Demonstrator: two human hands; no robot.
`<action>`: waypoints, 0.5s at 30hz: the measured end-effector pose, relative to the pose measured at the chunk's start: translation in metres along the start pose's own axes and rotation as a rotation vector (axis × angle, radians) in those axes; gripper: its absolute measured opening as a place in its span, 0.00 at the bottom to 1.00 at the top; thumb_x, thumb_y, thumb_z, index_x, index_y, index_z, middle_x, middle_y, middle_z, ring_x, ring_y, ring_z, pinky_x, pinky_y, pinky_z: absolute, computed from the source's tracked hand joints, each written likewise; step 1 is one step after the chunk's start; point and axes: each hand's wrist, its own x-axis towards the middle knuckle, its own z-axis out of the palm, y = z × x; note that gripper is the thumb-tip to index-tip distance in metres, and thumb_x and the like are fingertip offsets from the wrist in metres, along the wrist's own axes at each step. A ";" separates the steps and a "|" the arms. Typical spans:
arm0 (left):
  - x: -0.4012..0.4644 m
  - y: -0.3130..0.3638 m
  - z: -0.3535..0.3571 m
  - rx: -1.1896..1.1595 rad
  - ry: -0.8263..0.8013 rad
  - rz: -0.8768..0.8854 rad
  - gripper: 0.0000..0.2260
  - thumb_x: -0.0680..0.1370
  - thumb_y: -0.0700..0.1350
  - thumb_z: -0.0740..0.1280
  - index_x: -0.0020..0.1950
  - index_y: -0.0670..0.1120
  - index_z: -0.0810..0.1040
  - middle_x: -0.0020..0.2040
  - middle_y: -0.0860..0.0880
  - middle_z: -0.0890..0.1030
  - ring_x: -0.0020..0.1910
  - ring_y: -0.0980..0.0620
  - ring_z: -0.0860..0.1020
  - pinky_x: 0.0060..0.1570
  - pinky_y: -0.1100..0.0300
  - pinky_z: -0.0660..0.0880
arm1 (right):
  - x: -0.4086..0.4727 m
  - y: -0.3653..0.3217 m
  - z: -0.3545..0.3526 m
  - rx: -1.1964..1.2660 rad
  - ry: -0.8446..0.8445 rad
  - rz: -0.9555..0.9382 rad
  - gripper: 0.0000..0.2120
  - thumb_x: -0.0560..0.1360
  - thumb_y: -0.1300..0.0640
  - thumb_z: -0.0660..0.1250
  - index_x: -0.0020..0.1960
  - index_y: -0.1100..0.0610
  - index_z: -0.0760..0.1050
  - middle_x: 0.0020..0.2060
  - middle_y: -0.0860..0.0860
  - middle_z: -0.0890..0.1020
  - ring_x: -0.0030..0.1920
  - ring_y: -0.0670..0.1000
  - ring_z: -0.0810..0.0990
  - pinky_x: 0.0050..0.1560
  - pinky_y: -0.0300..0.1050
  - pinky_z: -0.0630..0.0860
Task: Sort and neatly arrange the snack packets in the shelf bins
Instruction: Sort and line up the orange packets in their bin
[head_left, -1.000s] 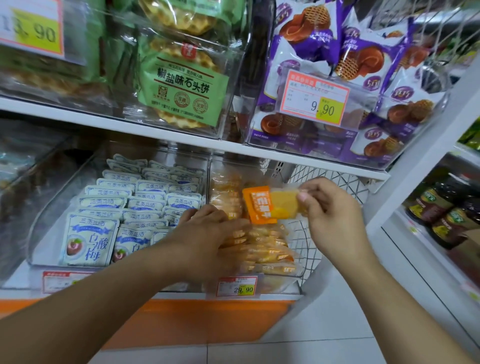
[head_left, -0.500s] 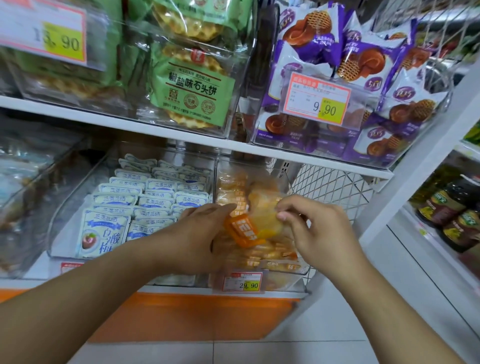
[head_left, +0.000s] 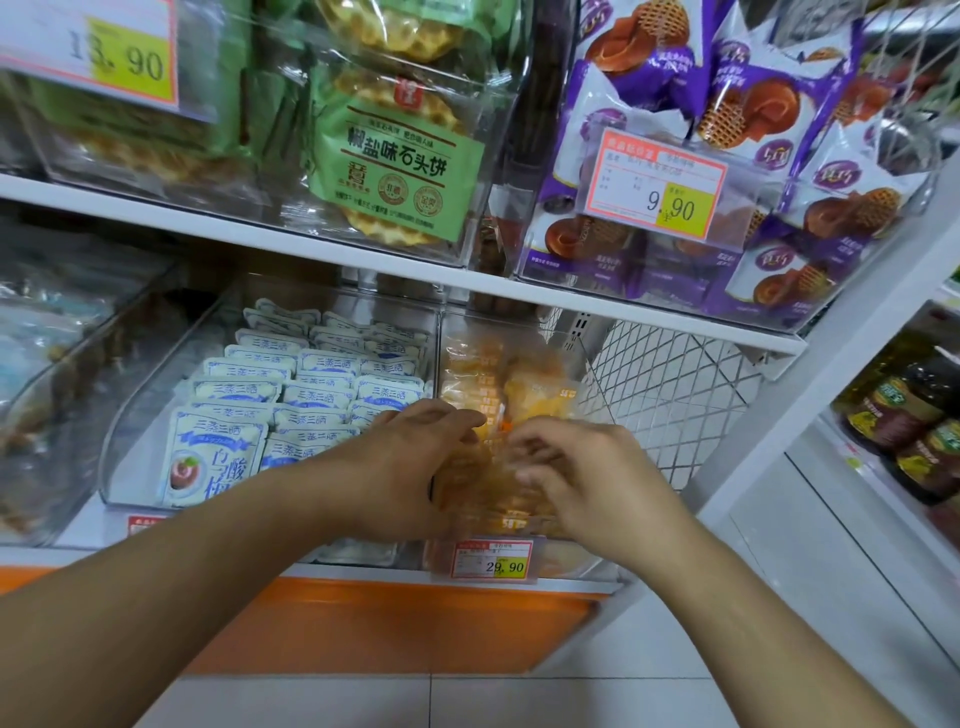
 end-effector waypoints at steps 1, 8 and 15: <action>0.000 0.000 -0.001 -0.002 -0.005 -0.005 0.47 0.70 0.62 0.77 0.80 0.60 0.52 0.76 0.58 0.60 0.74 0.53 0.60 0.70 0.58 0.63 | -0.001 0.001 -0.002 0.034 0.046 0.010 0.10 0.77 0.58 0.74 0.54 0.44 0.82 0.47 0.39 0.84 0.48 0.41 0.83 0.52 0.43 0.81; 0.001 0.000 0.001 -0.011 -0.005 -0.020 0.47 0.69 0.62 0.76 0.80 0.62 0.51 0.75 0.59 0.60 0.73 0.52 0.62 0.69 0.57 0.65 | -0.014 -0.007 0.011 -0.048 -0.019 0.009 0.10 0.80 0.54 0.68 0.58 0.45 0.85 0.52 0.39 0.86 0.52 0.43 0.82 0.57 0.44 0.79; 0.000 0.002 0.002 -0.001 0.002 -0.018 0.46 0.70 0.63 0.75 0.80 0.60 0.51 0.76 0.58 0.58 0.75 0.53 0.59 0.70 0.59 0.60 | -0.005 -0.010 0.016 -0.107 -0.225 -0.057 0.11 0.83 0.52 0.60 0.57 0.48 0.82 0.51 0.40 0.83 0.55 0.44 0.78 0.58 0.48 0.78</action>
